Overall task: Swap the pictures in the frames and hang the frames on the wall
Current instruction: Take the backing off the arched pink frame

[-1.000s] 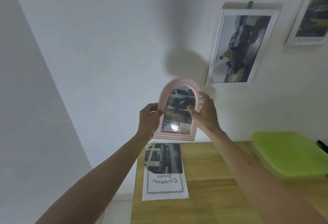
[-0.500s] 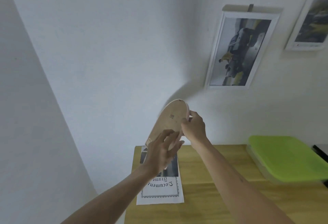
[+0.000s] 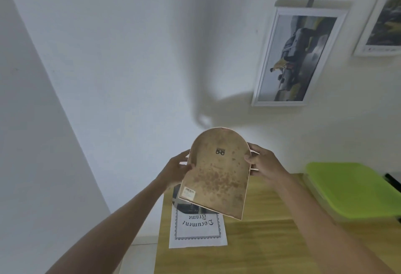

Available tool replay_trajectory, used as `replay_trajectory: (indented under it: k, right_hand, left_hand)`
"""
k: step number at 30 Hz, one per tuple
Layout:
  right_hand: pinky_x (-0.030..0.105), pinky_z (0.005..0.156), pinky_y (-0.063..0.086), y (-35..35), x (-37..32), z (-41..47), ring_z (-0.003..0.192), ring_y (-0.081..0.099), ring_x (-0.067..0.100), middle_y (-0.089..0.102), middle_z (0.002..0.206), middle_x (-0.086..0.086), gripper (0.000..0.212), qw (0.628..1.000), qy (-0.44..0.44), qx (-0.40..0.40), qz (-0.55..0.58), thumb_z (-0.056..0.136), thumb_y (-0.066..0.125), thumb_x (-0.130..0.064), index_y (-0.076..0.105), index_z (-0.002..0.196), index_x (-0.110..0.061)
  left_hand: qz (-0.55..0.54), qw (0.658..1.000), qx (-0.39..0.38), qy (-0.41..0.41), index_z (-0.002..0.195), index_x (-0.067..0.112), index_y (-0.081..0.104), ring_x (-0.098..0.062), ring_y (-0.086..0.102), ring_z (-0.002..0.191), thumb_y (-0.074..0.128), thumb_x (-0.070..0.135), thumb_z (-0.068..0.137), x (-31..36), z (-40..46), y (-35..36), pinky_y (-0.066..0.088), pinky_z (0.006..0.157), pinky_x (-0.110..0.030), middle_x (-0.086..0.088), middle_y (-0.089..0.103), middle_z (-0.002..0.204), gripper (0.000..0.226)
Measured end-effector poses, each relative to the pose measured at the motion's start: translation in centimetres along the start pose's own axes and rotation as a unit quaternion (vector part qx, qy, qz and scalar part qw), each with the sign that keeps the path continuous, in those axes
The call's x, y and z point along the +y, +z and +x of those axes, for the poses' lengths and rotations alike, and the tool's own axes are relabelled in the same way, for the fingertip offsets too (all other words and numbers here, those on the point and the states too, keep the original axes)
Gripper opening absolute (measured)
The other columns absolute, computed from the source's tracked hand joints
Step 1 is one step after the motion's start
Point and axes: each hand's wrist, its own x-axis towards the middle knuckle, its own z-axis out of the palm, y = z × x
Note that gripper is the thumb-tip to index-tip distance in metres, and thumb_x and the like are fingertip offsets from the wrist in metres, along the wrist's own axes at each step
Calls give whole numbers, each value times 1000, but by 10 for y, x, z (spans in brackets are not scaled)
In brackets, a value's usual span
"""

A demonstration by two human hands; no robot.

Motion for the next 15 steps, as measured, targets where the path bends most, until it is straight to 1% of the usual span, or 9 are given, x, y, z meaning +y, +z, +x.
replay_trajectory:
  k: [1, 3, 6, 7, 8, 10, 11, 13, 15]
  right_hand:
    - [33, 63, 56, -2, 2, 1, 93, 69, 24, 72, 113, 6, 44, 1000, 4, -1, 13, 94, 54, 3, 64, 128, -25]
    - [32, 62, 56, -4, 8, 4, 91, 70, 22, 73, 111, 6, 44, 1000, 9, 10, 21, 94, 55, 3, 64, 126, -26]
    - [45, 78, 59, -2, 18, 9, 100, 69, 22, 72, 110, 3, 45, 996, -23, 61, -57, 93, 58, -4, 64, 126, -34]
    - [44, 82, 58, -1, 19, 9, 104, 67, 19, 70, 114, 2, 47, 991, -41, 74, -102, 92, 59, -7, 61, 128, -37]
    - [37, 81, 57, 2, 20, 7, 106, 64, 16, 67, 118, -1, 49, 984, -60, 83, -147, 92, 58, -10, 58, 132, -38]
    - [23, 77, 50, 9, 21, 3, 109, 59, 13, 60, 122, -2, 51, 964, -101, 89, -229, 94, 57, -16, 49, 140, -39]
    - [23, 81, 49, 13, 22, 3, 111, 57, 14, 56, 125, -2, 52, 949, -127, 91, -275, 96, 57, -21, 45, 142, -40]
    - [31, 95, 47, 20, 23, 5, 115, 56, 16, 46, 134, -1, 53, 910, -170, 92, -367, 98, 55, -28, 39, 145, -43]
    - [37, 96, 47, 26, 21, 9, 112, 57, 16, 38, 140, -2, 51, 879, -187, 89, -430, 99, 52, -32, 37, 145, -46]
  left_hand:
    - [-12, 1000, -7, 4, 147, 29, 42, -13, 70, 97, 71, 23, 90, -1, -2, -1, 58, 79, -32, -3, 66, 122, 65]
    - [-5, 1000, 0, 9, 145, 30, 47, -10, 71, 89, 76, 22, 85, -2, -4, -2, 56, 78, -32, 4, 74, 99, 67]
    - [-48, 999, 20, -2, 138, 29, 54, -2, 72, 78, 79, 14, 82, -5, -8, 3, 54, 70, -26, 5, 77, 88, 64]
    - [-64, 998, 29, -6, 136, 28, 56, -2, 72, 76, 79, 11, 81, -5, -10, 4, 53, 69, -25, 4, 77, 87, 62]
    - [-76, 996, 36, -10, 135, 26, 58, -4, 73, 76, 78, 7, 81, -7, -11, 6, 53, 70, -27, 1, 77, 87, 61]
    - [-91, 995, 42, -20, 134, 24, 59, -10, 74, 77, 76, 2, 80, -11, -12, 7, 54, 77, -35, -2, 76, 88, 60]
    - [-93, 994, 44, -25, 133, 23, 60, -11, 73, 77, 76, 2, 80, -14, -13, 8, 54, 78, -38, -2, 76, 87, 60]
    - [-96, 993, 57, -38, 133, 19, 60, -9, 72, 73, 75, 0, 80, -16, -15, 11, 54, 78, -38, 2, 75, 79, 59]
    - [-102, 991, 77, -45, 134, 12, 58, -5, 71, 68, 74, -2, 80, -19, -16, 14, 53, 83, -39, 4, 73, 77, 59]
